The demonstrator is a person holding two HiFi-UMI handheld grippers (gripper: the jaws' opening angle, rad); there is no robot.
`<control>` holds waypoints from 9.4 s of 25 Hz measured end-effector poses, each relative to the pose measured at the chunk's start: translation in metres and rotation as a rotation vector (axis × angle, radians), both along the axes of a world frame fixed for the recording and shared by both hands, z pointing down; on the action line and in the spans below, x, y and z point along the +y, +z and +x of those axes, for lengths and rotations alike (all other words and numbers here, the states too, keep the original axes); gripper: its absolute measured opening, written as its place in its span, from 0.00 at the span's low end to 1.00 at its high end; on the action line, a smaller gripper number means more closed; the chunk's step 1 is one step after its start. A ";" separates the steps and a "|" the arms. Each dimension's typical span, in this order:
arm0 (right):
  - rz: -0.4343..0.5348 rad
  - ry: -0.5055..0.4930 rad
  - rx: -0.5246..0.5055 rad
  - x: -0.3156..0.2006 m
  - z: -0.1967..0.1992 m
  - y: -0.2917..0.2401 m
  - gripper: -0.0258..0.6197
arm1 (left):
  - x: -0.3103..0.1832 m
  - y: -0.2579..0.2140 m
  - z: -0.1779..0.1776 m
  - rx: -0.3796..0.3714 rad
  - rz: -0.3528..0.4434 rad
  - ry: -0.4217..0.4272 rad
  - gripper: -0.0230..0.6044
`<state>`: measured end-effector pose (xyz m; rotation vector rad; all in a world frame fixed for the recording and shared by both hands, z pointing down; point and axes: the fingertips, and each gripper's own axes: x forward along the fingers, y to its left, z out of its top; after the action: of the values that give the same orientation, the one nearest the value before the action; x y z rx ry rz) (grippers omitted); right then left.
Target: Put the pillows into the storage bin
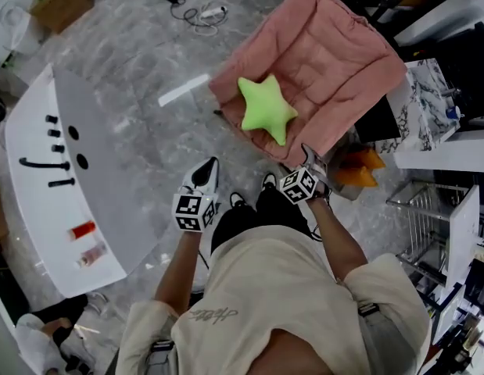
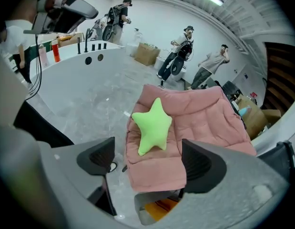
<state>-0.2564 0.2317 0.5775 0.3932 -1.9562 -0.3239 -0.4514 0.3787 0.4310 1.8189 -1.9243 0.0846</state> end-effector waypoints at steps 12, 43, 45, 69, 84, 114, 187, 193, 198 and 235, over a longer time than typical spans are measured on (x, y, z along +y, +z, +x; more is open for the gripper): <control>-0.089 -0.168 0.019 -0.011 -0.087 0.056 0.72 | -0.019 0.016 -0.045 0.016 -0.091 -0.104 0.07; 0.322 -0.092 0.031 -0.113 -0.166 0.250 0.96 | -0.042 0.154 -0.069 0.198 -0.347 -0.228 0.07; 0.353 -0.039 0.009 -0.124 -0.174 0.249 0.96 | -0.038 0.158 -0.071 0.206 -0.352 -0.232 0.07; -0.147 -0.042 -0.134 -0.179 -0.137 0.099 0.69 | -0.119 0.050 -0.055 0.113 -0.165 -0.143 0.07; -0.057 -0.010 -0.204 -0.132 -0.074 -0.043 0.64 | -0.162 0.016 0.018 0.109 -0.073 0.160 0.07; 0.095 0.532 -0.090 -0.073 0.374 -0.084 0.57 | -0.241 0.017 0.325 0.056 -0.087 0.652 0.07; -0.585 -0.149 0.232 -0.129 0.566 0.350 0.62 | -0.340 0.153 0.509 0.046 -0.454 0.614 0.07; -0.484 -0.121 0.346 -0.128 0.571 0.348 0.67 | -0.343 0.140 0.500 0.035 -0.427 0.610 0.07; -0.383 -0.038 0.302 -0.120 0.563 0.310 0.61 | -0.339 0.123 0.494 0.037 -0.403 0.619 0.07; 0.016 0.692 -0.456 -0.198 0.456 -0.165 0.08 | -0.389 -0.067 0.402 -0.106 0.012 0.693 0.07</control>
<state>0.1998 0.0339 0.4126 1.1940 -2.1036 0.2191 -0.0496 -0.0105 0.3639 2.4457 -1.2684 0.4029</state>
